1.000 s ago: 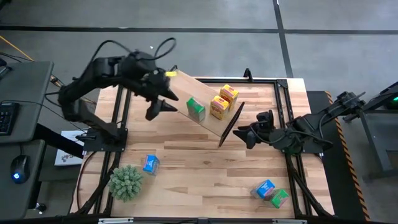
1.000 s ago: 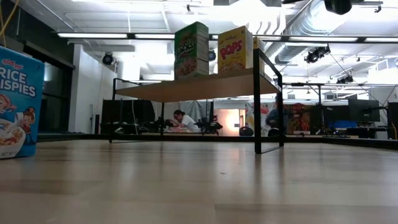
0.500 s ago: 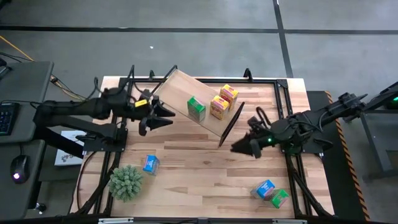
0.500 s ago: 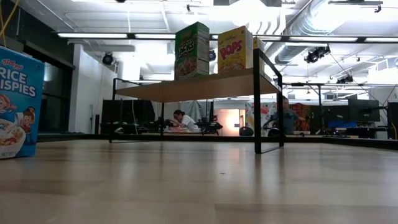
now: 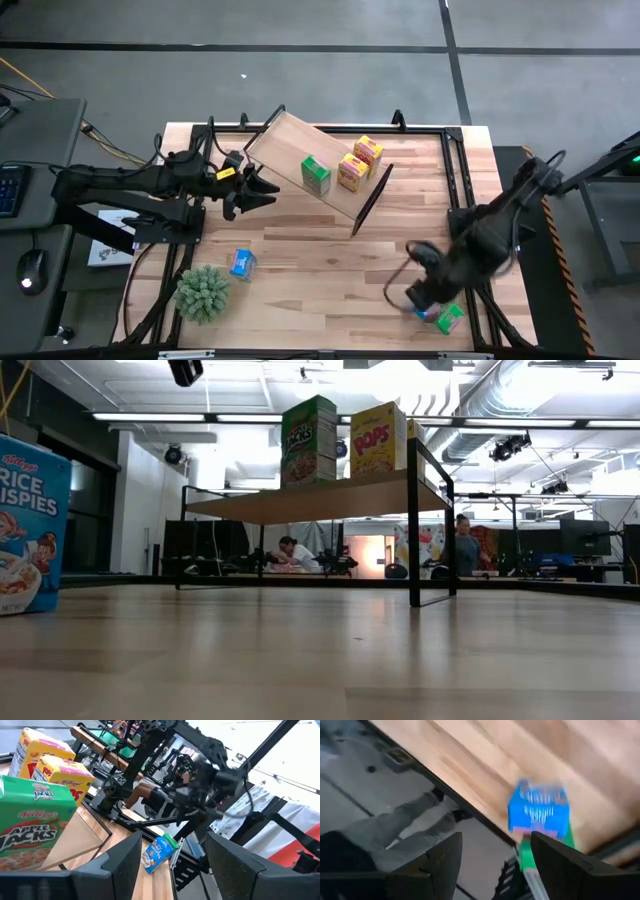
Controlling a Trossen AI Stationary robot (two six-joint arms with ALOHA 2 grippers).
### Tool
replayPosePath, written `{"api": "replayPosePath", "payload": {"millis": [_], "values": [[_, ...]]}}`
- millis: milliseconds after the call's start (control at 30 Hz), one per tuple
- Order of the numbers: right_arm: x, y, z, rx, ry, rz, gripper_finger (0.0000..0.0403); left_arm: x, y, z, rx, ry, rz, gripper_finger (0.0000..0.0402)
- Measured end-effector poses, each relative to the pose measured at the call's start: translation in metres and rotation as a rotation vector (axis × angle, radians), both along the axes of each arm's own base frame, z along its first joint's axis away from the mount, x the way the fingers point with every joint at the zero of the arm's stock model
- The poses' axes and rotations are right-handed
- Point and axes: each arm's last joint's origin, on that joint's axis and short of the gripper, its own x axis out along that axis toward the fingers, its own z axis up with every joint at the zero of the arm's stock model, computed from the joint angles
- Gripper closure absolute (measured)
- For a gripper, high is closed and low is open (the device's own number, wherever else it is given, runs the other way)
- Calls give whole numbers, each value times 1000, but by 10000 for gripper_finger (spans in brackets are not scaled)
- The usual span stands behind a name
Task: Stack cereal on shelf
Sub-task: Put the green cereal box on the shelf aligned with the other yellow cereal box
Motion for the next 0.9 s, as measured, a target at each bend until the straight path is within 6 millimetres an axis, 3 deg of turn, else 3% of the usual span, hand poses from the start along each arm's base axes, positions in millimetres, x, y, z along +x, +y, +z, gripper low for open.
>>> {"api": "replayPosePath", "payload": {"millis": [300, 500, 600, 733, 900], "values": [[-36, 62, -31, -10, 255, -309, 174, 0, 0, 0, 0, 0, -1, 190], [-52, 78, -46, -94, 347, -272, 174, 0, 0, 0, 2, 0, -2, 190], [-57, 82, -50, -137, 315, -214, 174, 0, 0, 0, -1, 1, -2, 190], [-59, 85, -50, -175, 204, -7, 174, 0, 0, 0, -1, 1, -2, 190], [-55, 84, -34, -190, 119, 300, 174, 0, 0, 0, -1, 2, -2, 190]]}}
